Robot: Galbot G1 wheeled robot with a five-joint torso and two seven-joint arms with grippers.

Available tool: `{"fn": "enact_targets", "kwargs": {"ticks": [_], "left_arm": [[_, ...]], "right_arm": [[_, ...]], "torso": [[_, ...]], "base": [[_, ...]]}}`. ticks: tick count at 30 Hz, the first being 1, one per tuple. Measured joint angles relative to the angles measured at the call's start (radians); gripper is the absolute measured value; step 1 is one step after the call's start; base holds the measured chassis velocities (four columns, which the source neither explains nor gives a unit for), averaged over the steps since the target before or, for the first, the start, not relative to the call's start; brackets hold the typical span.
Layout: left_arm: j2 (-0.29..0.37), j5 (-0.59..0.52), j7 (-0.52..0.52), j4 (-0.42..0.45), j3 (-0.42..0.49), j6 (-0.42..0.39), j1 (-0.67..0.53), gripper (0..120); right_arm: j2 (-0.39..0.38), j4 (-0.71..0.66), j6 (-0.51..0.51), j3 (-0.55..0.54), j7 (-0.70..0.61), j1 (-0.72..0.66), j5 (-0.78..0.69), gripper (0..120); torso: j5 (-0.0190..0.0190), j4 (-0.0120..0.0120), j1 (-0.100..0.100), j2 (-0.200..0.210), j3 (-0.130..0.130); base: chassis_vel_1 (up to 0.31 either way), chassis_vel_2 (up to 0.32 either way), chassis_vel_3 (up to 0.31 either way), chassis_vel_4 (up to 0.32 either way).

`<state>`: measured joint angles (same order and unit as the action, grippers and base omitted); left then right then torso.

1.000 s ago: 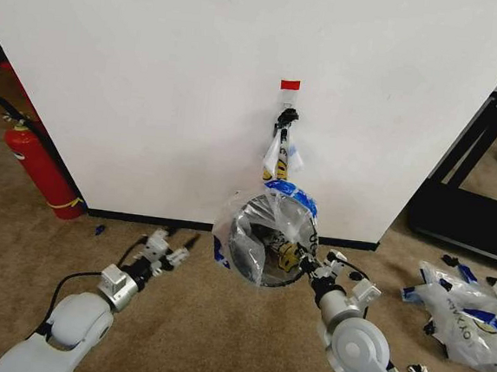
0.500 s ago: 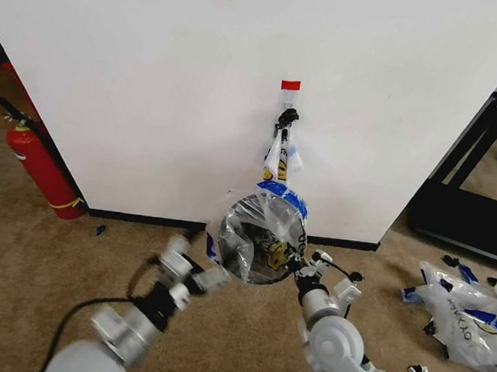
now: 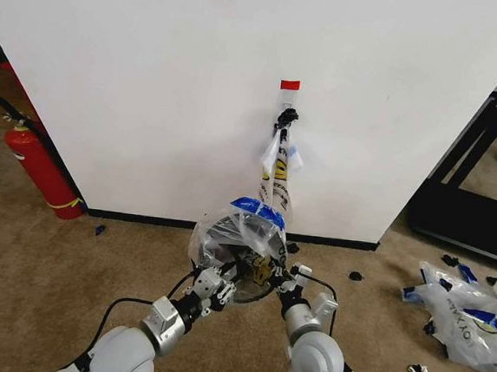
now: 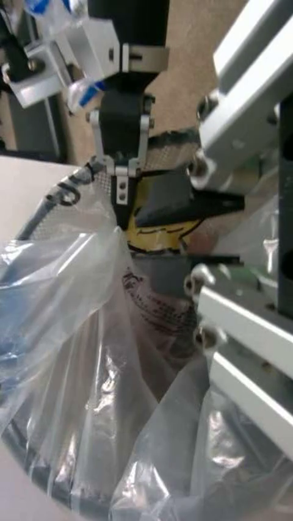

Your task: Pick up the garbage bag from the wall and place it over the trash bin.

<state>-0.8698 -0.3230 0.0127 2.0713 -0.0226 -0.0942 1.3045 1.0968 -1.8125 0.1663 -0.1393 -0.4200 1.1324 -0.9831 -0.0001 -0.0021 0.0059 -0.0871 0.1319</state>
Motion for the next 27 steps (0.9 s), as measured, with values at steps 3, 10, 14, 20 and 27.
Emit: {"fn": "enact_targets", "kwargs": {"ticks": [3,10,14,20,27], "left_arm": [[-0.006,0.001,0.004,-0.009,0.001,-0.009,-0.005,4],[-0.037,-0.001,0.043,-0.058,0.026,-0.087,-0.055,0],[-0.062,-0.019,0.079,-0.102,0.044,-0.128,-0.097,0],[-0.140,-0.012,0.163,-0.219,0.103,-0.170,-0.207,0],[-0.187,0.029,0.191,-0.322,0.132,-0.198,-0.283,0]], "right_arm": [[0.003,0.015,0.005,-0.008,0.007,-0.007,0.010,0],[0.030,0.088,0.037,-0.055,0.047,-0.031,0.113,0],[0.048,0.118,0.054,-0.085,0.052,-0.036,0.173,0],[0.093,0.168,0.074,-0.130,0.048,-0.039,0.233,0],[0.113,0.182,0.075,-0.147,0.048,-0.047,0.240,0]], "torso": [[0.0001,0.0000,0.000,0.000,0.000],[0.0001,0.0000,0.000,0.000,0.000],[0.0000,-0.0001,0.000,0.000,0.000],[0.0001,-0.0002,0.000,0.000,0.000],[0.0001,-0.0002,0.000,0.000,0.000]], "base": [[0.000,0.000,0.000,0.000],[0.000,0.000,0.000,0.000],[0.000,0.000,0.000,0.000],[0.000,0.000,0.000,0.000],[0.000,0.000,0.000,0.000]]}}
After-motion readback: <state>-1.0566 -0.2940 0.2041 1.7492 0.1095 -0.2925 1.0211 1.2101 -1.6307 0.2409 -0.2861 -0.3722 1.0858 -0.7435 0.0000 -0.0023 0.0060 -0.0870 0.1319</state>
